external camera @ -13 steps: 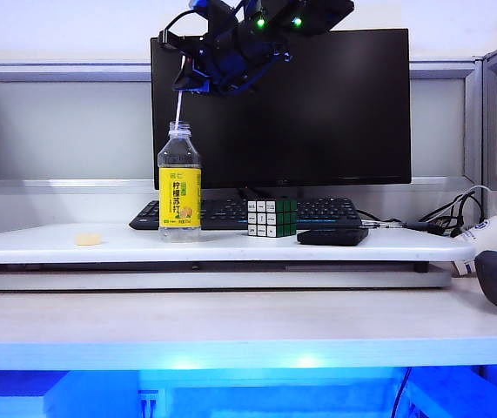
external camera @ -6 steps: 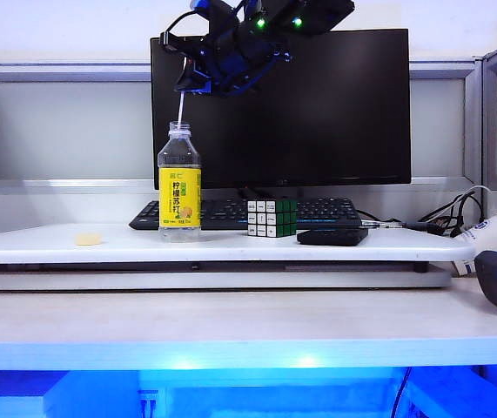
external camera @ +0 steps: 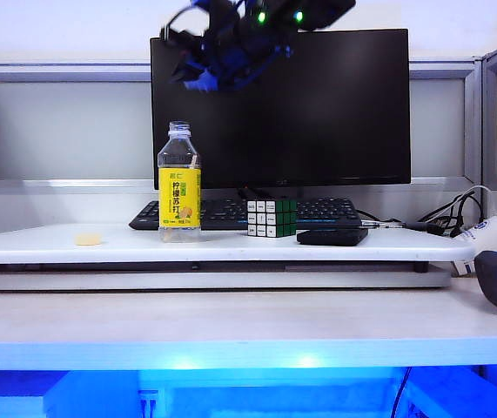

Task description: Grab a stick from the table and stick it in a plastic bottle.

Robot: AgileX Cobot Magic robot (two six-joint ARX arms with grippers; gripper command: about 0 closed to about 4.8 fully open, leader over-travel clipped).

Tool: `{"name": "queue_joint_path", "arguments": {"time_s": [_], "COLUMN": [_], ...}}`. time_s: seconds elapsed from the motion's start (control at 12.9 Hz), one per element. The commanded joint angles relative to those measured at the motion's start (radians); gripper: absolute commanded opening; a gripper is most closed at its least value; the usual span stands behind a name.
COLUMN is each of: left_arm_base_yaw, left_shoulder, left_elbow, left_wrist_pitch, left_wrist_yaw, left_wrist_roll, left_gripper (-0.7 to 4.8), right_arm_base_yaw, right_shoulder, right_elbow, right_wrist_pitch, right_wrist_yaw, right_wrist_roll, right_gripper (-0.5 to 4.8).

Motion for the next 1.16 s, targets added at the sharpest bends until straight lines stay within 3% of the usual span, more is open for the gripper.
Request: {"name": "queue_joint_path", "arguments": {"time_s": [0.08,0.39,1.16], "left_arm_base_yaw": [0.000,0.001,0.002], "left_shoulder": [0.000,0.000,0.000], "left_elbow": [0.000,0.000,0.000], "left_wrist_pitch": [-0.033,-0.089,-0.145], "left_wrist_yaw": [0.000,-0.005,-0.170], "left_wrist_roll": [-0.002,0.006,0.010], "left_gripper": [-0.05,-0.05,-0.05], "right_arm_base_yaw": [0.001,-0.022,-0.114], "right_shoulder": [-0.048,-0.087,-0.243], "right_elbow": [0.010,0.009,0.008], "right_wrist_pitch": [0.026,-0.029,-0.221], "right_wrist_yaw": [0.019,0.034,0.090], "right_wrist_roll": [-0.083,-0.078,-0.117], "right_gripper": [-0.06,-0.06,-0.06]}}
